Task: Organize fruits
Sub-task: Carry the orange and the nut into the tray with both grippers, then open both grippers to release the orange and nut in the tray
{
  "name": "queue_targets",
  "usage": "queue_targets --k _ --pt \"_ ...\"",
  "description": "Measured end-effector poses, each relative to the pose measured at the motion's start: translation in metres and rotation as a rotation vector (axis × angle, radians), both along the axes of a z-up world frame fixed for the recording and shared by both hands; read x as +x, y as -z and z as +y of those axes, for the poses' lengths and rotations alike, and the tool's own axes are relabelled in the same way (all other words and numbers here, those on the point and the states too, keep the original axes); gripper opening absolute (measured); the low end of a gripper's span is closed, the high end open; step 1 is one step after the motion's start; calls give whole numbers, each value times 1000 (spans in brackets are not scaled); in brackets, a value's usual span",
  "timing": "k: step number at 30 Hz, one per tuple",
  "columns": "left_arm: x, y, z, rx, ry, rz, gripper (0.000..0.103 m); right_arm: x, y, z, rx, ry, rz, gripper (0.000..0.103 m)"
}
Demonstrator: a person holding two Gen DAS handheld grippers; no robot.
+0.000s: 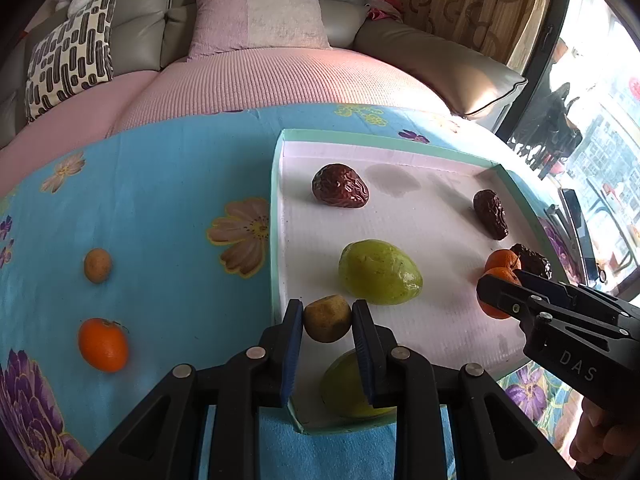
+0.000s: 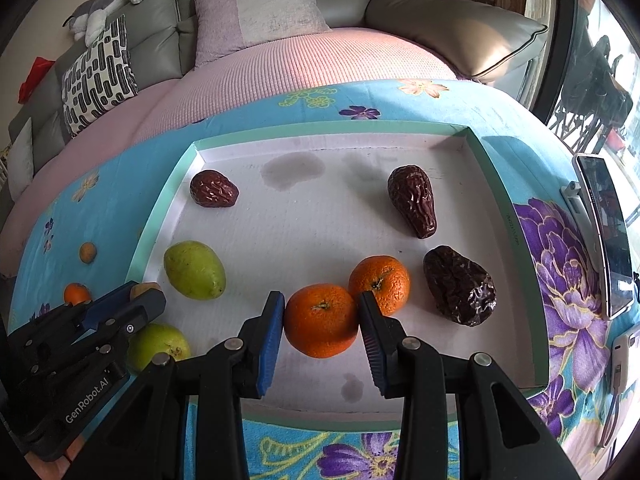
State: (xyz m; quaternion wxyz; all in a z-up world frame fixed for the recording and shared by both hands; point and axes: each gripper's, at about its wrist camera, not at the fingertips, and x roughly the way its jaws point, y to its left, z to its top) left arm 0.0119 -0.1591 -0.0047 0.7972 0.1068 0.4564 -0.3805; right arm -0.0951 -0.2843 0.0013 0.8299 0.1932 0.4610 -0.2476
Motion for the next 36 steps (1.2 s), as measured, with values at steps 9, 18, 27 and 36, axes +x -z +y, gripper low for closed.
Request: queue_targets --k 9,18,27,36 --pt "0 1 -2 7 10 -11 27 7 9 6 10 -31 35 40" --pt "-1 1 -3 9 12 -12 27 7 9 6 12 -28 34 40" --pt "-2 1 -4 19 29 -11 29 5 8 4 11 -13 35 40" --pt "-3 -2 -3 28 34 -12 31 5 4 5 -6 -11 27 41"
